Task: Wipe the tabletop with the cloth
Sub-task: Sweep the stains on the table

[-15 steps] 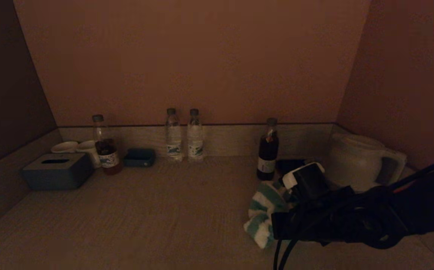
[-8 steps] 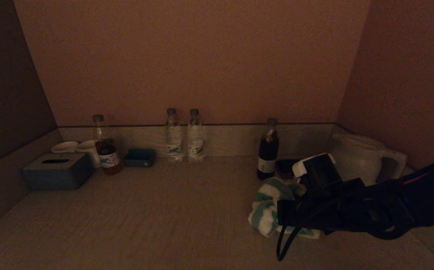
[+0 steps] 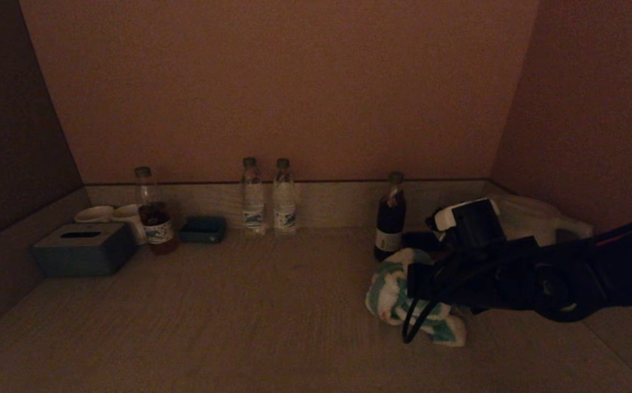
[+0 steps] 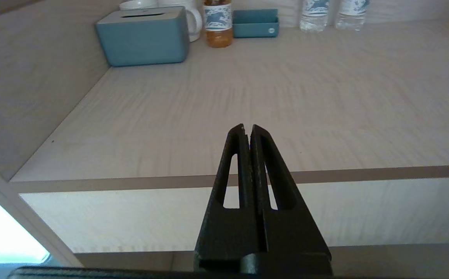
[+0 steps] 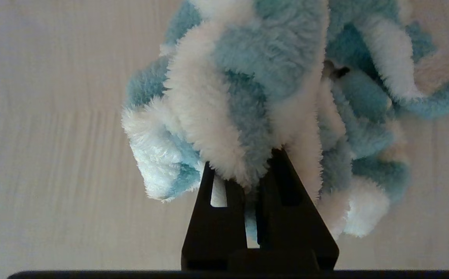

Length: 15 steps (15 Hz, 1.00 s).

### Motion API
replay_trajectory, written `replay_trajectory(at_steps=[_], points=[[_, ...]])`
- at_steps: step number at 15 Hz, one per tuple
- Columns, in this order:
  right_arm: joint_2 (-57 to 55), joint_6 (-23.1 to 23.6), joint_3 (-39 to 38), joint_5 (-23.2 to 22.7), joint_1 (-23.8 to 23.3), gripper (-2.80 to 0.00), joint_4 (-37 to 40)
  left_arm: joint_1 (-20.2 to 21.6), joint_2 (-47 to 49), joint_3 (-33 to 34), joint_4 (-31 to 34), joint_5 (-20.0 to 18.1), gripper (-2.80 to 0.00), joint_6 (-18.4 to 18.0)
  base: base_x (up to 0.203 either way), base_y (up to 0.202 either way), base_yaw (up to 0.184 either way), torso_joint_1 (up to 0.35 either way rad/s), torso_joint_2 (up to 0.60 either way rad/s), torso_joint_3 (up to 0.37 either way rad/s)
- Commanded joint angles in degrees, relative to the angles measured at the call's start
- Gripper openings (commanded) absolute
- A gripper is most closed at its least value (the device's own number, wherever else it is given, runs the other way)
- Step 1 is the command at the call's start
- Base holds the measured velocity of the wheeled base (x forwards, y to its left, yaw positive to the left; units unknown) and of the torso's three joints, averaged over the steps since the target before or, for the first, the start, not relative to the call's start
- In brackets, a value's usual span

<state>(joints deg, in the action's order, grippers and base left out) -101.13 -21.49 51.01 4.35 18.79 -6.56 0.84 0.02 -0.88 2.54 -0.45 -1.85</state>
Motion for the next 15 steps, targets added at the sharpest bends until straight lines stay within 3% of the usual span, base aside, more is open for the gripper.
replay_trajectory(at_steps=[1, 15], points=[[-0.3, -0.1, 1.1, 0.1, -0.6, -2.8, -0.1, 0.0, 0.0, 0.0, 0.0, 0.0, -2.8, 0.0, 0.0, 0.0, 0.0, 0.0, 0.0, 0.0], [5.0, -0.1, 2.2, 0.7, -2.5, -2.8, -0.3, 0.0, 0.1, 0.0, 0.0, 0.0, -2.8, 0.0, 0.0, 0.0, 0.0, 0.0, 0.0, 0.0]])
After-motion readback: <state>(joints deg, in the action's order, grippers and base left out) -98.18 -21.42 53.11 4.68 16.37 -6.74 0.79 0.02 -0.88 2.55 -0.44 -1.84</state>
